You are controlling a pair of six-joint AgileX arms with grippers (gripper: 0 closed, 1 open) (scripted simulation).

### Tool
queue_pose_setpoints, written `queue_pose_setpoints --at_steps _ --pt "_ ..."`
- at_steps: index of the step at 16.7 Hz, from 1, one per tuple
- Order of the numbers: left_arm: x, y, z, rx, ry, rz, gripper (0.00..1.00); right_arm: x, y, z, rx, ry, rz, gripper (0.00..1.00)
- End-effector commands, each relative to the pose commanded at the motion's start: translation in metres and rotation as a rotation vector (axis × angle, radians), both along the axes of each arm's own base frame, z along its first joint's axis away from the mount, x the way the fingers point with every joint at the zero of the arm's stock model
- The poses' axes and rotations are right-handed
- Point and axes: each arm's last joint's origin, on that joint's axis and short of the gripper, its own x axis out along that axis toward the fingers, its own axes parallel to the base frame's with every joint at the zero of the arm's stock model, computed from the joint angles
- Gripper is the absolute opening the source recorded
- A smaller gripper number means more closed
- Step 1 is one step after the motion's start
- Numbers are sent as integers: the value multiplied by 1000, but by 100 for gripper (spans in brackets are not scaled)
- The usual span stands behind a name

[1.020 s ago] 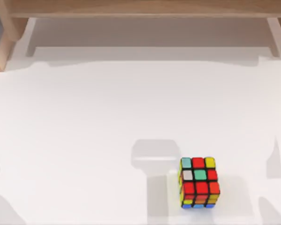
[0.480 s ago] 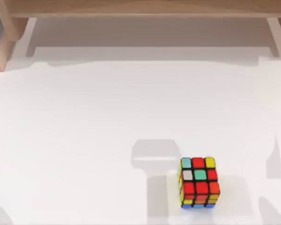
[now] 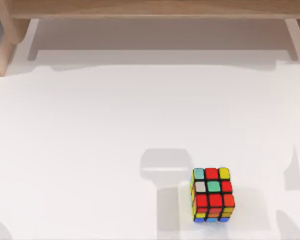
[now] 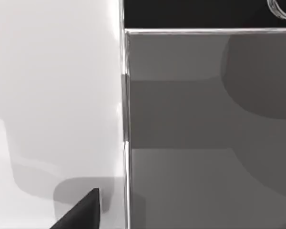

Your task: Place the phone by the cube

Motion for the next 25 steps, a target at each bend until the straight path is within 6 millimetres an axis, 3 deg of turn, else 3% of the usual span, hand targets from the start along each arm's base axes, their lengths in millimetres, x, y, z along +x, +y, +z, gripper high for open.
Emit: queue_pose_setpoints --at_steps 10,18,25 --pt "0 0 0 0 0 0 2 0 0 0 0 0 0 100" --pt "0 0 0 0 0 0 0 0 0 0 0 0 0 100" --pt "1 0 26 4 -12 -1 0 0 0 0 0 0 0 100"
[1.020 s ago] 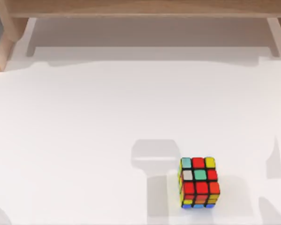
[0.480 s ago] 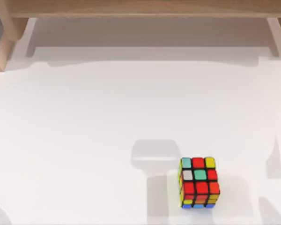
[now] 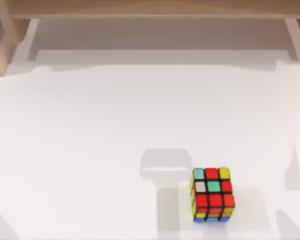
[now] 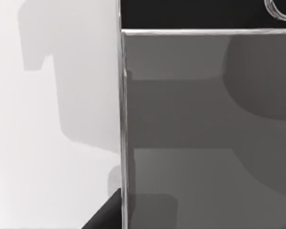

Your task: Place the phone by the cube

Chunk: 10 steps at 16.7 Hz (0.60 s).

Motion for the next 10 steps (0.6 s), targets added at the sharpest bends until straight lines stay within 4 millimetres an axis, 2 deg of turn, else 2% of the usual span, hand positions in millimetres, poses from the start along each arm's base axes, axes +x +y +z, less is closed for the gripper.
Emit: queue_pose_setpoints --at_steps 4,7,10 --pt "2 0 2 7 -7 -2 0 0 0 0 0 0 0 100" --pt "14 -8 25 51 -64 -11 0 0 0 0 0 0 0 100" --pt "32 -29 45 77 -114 -30 0 0 0 0 0 0 0 100"
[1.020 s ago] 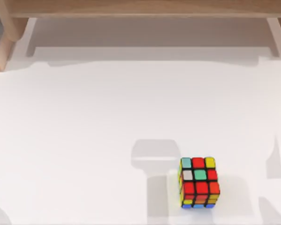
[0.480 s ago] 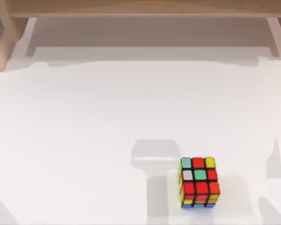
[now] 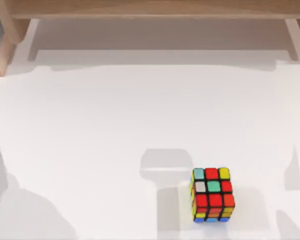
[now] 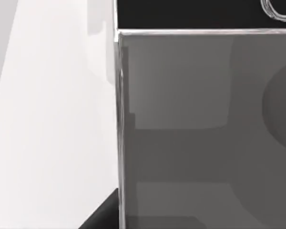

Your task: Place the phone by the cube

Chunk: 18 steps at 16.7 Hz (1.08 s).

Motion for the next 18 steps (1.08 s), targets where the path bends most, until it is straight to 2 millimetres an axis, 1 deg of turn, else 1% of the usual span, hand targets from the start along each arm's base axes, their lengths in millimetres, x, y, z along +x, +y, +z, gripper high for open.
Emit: queue_pose_setpoints --at_steps 3,5,8,10,12,14,18 --pt "20 -33 15 4 -36 -28 0 0 0 0 0 0 0 100" --pt "32 -62 22 -3 -51 -51 0 0 0 0 0 0 0 100" --pt "45 -112 29 -24 -60 -89 0 0 0 0 0 0 0 100" --pt "50 -148 31 -41 -57 -116 0 0 0 0 0 0 0 100" --pt "51 -186 32 -58 -46 -144 0 0 0 0 0 0 0 100" --pt "48 -224 32 -73 -29 -172 0 0 0 0 0 0 0 100" --pt "29 -294 28 -90 17 -224 0 0 0 0 0 0 0 100"
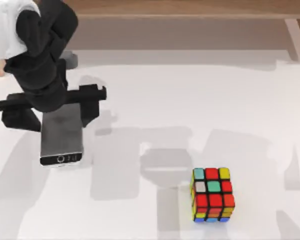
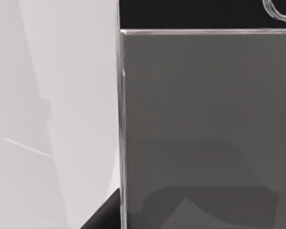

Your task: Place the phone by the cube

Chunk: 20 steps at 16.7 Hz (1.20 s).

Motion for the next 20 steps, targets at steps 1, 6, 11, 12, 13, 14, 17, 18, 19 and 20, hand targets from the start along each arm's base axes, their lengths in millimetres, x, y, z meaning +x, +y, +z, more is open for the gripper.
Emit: queue_pose_setpoints --at_steps 1,6,11,12,13,14,17,18,19,20 --pt "-7 -16 -1 0 12 -13 0 0 0 0 0 0 0 100" --pt "-44 -80 -8 16 67 -66 0 0 0 0 0 0 0 100" --pt "-75 -115 -14 39 100 -99 0 0 0 0 0 0 0 100" --pt "-78 -118 -15 42 103 -102 0 0 0 0 0 0 0 100" --pt "-80 -121 -15 44 105 -104 0 0 0 0 0 0 0 100" --pt "-82 -122 -15 45 107 -105 0 0 0 0 0 0 0 100" --pt "-82 -122 -15 45 107 -105 0 0 0 0 0 0 0 100" --pt "-82 -122 -15 45 107 -105 0 0 0 0 0 0 0 100" --pt "-81 -121 -14 41 102 -104 0 0 0 0 0 0 0 100" --pt "-81 -121 -14 41 102 -104 0 0 0 0 0 0 0 100"
